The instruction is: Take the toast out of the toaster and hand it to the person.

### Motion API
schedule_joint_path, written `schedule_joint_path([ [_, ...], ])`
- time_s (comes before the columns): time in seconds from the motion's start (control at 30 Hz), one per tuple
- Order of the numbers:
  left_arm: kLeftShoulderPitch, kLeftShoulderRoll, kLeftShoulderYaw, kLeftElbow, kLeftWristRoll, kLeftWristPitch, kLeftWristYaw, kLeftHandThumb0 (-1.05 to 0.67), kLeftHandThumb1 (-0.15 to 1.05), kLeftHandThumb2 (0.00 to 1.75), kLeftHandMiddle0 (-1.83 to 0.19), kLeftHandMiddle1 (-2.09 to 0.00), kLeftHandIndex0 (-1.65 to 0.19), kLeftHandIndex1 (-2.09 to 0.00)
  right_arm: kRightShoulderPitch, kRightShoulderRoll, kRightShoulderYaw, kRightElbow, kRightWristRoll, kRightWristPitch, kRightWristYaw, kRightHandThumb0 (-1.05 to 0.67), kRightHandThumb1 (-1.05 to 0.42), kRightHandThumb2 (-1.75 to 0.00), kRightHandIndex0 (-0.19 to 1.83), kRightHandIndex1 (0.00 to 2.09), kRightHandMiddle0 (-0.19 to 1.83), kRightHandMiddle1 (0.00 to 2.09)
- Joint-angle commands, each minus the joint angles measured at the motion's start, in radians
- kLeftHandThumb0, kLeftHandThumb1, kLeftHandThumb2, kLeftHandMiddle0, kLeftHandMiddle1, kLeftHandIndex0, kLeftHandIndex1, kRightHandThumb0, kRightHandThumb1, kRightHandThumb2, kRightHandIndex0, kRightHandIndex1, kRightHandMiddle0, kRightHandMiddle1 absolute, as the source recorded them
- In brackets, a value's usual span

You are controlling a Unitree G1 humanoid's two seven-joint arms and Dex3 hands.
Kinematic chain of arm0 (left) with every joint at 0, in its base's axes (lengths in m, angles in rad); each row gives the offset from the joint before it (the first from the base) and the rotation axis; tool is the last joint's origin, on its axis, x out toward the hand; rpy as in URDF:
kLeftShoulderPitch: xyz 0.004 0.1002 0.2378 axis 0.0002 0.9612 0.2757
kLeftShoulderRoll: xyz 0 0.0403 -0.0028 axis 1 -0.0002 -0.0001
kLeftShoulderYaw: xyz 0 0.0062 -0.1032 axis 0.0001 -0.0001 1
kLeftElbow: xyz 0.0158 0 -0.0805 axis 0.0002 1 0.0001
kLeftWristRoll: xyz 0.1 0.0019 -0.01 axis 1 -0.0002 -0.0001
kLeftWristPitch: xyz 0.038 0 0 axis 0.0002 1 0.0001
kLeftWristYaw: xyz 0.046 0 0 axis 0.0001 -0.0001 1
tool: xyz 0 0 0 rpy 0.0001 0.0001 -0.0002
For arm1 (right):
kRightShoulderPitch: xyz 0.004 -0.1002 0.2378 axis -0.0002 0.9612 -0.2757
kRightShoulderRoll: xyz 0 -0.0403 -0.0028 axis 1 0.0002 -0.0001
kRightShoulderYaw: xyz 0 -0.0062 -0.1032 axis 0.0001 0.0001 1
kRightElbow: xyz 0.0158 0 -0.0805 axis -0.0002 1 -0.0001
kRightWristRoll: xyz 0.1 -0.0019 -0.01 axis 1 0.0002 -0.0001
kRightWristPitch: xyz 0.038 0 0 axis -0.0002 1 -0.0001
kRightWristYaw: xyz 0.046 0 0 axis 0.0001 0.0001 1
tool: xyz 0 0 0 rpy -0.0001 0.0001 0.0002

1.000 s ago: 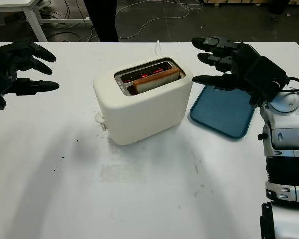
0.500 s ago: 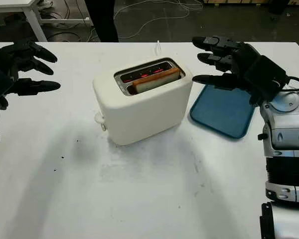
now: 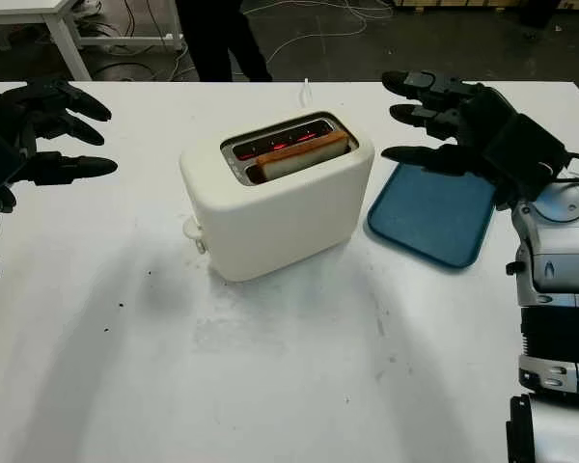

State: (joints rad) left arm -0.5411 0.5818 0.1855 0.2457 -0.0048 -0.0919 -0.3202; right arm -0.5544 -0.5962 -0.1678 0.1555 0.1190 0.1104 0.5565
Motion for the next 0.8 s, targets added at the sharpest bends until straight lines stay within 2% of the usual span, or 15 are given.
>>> schedule_joint_path([
  [0.0,-0.007,0.0,-0.001,0.003,-0.004,-0.015,-0.002,-1.05,0.57,0.0,-0.47,-1.3,-0.52,-1.14,0.006,-0.006,-0.009,-0.009,0.019,0.011,0.005,-0.5,-0.74,0.0,0.29,0.32,0.45,0.01],
  [0.23,-0.006,-0.002,0.001,-0.002,-0.01,-0.003,-0.004,-1.05,0.56,0.0,-0.46,-1.31,-0.52,-1.15,0.002,-0.006,-0.003,-0.001,0.012,-0.002,0.007,-0.32,-0.73,0.0,0.28,0.34,0.45,0.01],
  [0.57,-0.008,0.003,-0.003,0.013,0.004,-0.03,0.002,-1.05,0.56,0.0,-0.47,-1.31,-0.53,-1.16,-0.004,-0.011,0.005,0.004,-0.001,-0.014,0.015,-0.16,-0.78,-0.02,0.27,0.37,0.45,0.01],
  [0.77,-0.008,0.001,-0.002,0.016,0.005,-0.033,0.006,-1.05,0.56,0.0,-0.48,-1.3,-0.53,-1.15,-0.006,-0.007,0.003,0.009,-0.001,-0.013,0.015,-0.23,-0.77,-0.01,0.27,0.39,0.45,0.01],
])
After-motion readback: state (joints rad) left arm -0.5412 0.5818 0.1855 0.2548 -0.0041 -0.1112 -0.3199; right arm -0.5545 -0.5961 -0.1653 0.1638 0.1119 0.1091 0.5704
